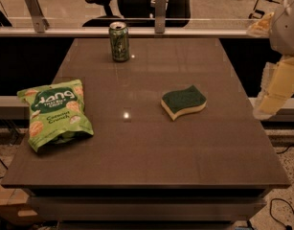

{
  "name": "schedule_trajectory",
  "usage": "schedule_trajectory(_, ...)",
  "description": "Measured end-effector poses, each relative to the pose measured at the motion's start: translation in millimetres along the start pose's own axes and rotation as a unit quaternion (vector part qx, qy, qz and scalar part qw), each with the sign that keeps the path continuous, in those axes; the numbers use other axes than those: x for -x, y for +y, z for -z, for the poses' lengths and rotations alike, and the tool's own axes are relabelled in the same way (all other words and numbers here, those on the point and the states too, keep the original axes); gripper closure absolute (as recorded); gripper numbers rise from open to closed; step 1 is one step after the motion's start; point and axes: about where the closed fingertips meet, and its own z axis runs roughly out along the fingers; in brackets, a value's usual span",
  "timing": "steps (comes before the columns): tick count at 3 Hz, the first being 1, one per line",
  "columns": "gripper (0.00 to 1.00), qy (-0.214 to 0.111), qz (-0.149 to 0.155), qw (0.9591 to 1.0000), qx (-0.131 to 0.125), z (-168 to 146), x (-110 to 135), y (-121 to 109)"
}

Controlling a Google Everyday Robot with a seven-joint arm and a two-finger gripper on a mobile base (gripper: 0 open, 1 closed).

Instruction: Move sponge near green can

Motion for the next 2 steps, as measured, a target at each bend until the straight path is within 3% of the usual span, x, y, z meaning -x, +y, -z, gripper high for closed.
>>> schedule_trajectory(1,0.00,-0.007,0.034,0.9994,0.001,-2.2,3.8,-7.6)
schedule_trajectory(2,0.00,0.012,0.070,0.9974,0.014,-9.2,11.2,-15.6)
